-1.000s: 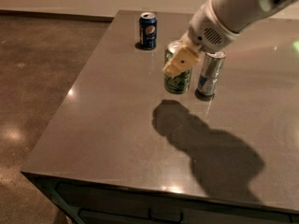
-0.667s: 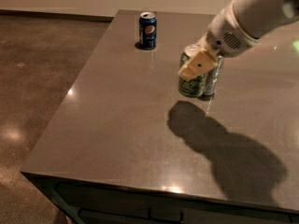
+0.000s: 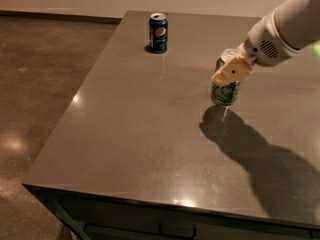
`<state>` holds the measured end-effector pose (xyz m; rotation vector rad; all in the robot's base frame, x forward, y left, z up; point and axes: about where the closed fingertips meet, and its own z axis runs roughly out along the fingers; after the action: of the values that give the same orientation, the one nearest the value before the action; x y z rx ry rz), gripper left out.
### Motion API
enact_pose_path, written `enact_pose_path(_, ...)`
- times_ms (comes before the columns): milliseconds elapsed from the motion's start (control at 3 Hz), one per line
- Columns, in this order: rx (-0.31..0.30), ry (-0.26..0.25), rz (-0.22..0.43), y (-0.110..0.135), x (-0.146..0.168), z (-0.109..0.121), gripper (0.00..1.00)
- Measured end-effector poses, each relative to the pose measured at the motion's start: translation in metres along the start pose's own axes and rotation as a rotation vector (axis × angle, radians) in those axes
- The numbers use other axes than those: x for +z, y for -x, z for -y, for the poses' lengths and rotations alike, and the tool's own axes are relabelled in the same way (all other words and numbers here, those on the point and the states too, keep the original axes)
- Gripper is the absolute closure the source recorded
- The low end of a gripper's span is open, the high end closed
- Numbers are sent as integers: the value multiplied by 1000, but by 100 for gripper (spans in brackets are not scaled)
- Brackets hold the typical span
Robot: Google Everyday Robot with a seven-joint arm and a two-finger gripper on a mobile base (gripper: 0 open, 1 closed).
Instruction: Move green can near redbull can
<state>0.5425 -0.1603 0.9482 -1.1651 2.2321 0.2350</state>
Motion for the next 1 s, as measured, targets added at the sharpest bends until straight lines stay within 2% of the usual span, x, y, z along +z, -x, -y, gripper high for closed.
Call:
enact_pose_path(667,101,-54,-24,-31,-6,20,100)
enact_pose_path(1000,134,-71,-30,-42,-10,26,100)
